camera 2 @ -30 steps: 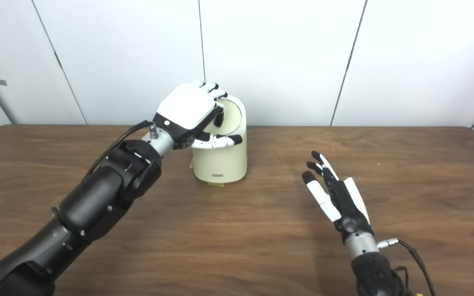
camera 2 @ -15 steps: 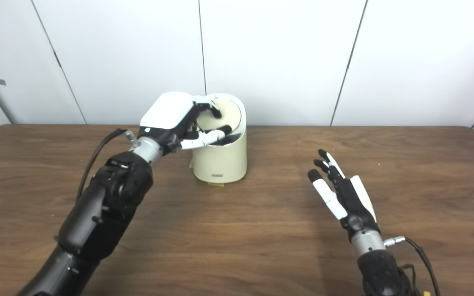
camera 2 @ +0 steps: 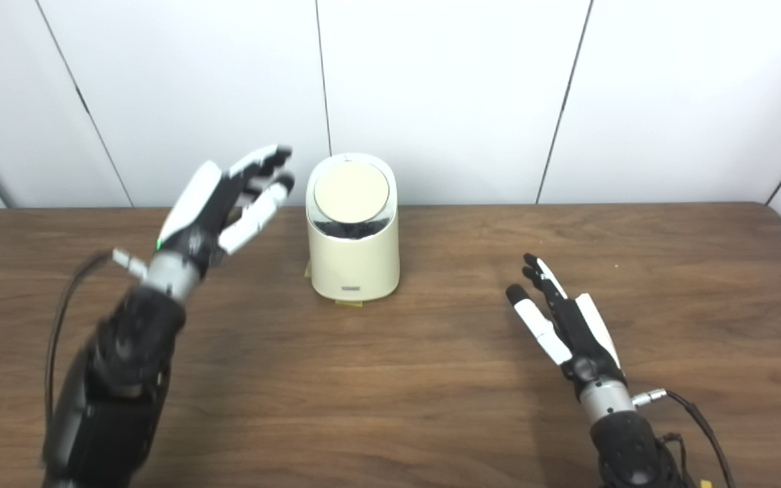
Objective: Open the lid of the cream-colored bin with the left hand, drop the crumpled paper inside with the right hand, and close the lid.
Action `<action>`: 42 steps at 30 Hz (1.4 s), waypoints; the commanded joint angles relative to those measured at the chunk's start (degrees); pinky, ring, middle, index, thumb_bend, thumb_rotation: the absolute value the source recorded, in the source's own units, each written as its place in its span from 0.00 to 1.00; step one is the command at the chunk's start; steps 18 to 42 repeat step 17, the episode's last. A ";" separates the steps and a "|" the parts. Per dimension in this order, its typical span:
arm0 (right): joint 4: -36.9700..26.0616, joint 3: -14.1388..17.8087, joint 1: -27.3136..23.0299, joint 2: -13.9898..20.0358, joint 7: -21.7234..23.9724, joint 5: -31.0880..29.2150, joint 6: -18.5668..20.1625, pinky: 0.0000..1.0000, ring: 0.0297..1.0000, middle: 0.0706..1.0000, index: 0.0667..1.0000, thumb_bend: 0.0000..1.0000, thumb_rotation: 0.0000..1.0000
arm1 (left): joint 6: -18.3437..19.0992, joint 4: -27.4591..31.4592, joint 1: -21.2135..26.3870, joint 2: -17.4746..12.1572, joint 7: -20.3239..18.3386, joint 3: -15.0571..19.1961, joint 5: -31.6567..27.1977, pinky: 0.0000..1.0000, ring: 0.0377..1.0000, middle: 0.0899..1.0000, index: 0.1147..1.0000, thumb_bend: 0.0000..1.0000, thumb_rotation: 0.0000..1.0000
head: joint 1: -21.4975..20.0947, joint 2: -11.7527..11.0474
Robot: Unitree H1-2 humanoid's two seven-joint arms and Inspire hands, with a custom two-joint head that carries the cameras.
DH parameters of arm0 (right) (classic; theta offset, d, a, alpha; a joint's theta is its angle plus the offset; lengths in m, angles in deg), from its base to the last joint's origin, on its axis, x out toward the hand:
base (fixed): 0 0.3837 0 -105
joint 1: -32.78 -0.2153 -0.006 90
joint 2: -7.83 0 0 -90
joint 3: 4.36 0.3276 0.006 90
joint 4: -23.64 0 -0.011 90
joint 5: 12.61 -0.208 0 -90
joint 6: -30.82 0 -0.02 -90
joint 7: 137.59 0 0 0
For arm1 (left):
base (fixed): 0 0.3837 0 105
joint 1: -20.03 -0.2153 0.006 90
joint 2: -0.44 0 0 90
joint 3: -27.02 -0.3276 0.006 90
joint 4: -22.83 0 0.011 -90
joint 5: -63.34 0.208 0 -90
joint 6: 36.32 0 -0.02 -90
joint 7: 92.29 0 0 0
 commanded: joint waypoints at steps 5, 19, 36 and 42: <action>0.78 1.15 -1.92 -0.23 -1.21 -1.55 -4.73 1.00 0.98 0.95 0.97 0.69 1.00 | -8.25 1.23 -4.03 3.77 7.05 4.34 -10.36 0.90 0.94 0.95 0.97 0.43 0.96 | -0.27 0.03; 4.04 7.77 -2.20 -7.49 -0.34 -18.06 -7.27 1.00 1.00 1.00 1.00 0.65 1.00 | -11.18 -0.39 -12.63 9.07 8.65 8.84 -27.16 1.00 1.00 1.00 1.00 0.43 0.99 | -0.59 0.31; 4.04 7.77 -2.20 -7.49 -0.34 -18.06 -7.27 1.00 1.00 1.00 1.00 0.65 1.00 | -11.18 -0.39 -12.63 9.07 8.65 8.84 -27.16 1.00 1.00 1.00 1.00 0.43 0.99 | -0.59 0.31; 4.04 7.77 -2.20 -7.49 -0.34 -18.06 -7.27 1.00 1.00 1.00 1.00 0.65 1.00 | -11.18 -0.39 -12.63 9.07 8.65 8.84 -27.16 1.00 1.00 1.00 1.00 0.43 0.99 | -0.59 0.31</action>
